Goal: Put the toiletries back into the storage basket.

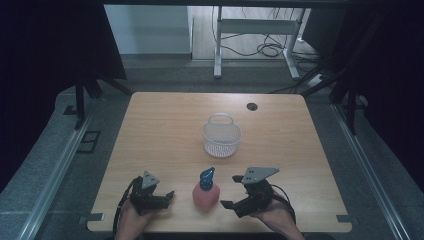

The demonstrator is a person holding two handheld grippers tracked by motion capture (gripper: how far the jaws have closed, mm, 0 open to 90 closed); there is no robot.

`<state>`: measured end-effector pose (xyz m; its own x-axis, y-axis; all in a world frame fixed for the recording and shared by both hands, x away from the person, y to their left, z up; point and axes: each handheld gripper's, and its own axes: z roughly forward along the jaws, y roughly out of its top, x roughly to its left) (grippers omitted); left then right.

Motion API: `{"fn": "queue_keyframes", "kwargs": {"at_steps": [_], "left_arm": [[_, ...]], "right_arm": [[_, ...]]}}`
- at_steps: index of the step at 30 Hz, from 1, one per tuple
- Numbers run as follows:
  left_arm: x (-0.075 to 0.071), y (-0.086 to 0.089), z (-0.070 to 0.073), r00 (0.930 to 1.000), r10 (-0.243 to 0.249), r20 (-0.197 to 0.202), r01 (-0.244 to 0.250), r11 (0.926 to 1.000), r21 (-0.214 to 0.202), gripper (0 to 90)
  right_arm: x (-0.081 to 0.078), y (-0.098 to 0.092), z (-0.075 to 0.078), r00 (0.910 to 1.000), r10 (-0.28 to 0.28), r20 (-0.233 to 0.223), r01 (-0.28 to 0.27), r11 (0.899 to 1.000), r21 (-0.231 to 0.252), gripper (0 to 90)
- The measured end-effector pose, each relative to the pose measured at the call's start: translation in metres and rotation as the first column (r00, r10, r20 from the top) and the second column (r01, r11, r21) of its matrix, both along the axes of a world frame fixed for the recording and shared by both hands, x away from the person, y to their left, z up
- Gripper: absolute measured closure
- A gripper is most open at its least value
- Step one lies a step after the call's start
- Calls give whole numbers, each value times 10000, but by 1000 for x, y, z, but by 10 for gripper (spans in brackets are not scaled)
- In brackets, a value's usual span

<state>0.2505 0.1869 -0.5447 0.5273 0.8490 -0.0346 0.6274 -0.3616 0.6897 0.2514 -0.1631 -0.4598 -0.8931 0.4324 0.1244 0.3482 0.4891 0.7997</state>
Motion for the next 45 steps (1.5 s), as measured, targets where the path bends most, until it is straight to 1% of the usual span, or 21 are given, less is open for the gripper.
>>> {"fn": "queue_keyframes", "kwargs": {"at_steps": [3,8,23,27,38,45], "left_arm": [[0,0,0,10000,2,0,-2,10000,1,113],[0,0,0,10000,-10,-14,10,10000,7,113],[0,0,0,10000,-8,-18,8,10000,-10,113],[0,0,0,10000,-9,-17,9,10000,-13,113],[0,0,0,10000,-15,-19,15,10000,-11,113],[0,0,0,10000,-14,-20,14,10000,-12,113]], "right_arm": [[2,4,2,10000,87,9,-87,9999,129,131],[5,11,4,9999,127,3,-127,9998,164,159],[11,30,10,9994,354,58,-354,9994,38,313],[13,36,11,9989,449,116,-448,9990,-34,343],[17,51,16,9976,641,274,-642,9979,36,419],[19,61,17,9961,776,416,-770,9969,-157,458]]}}
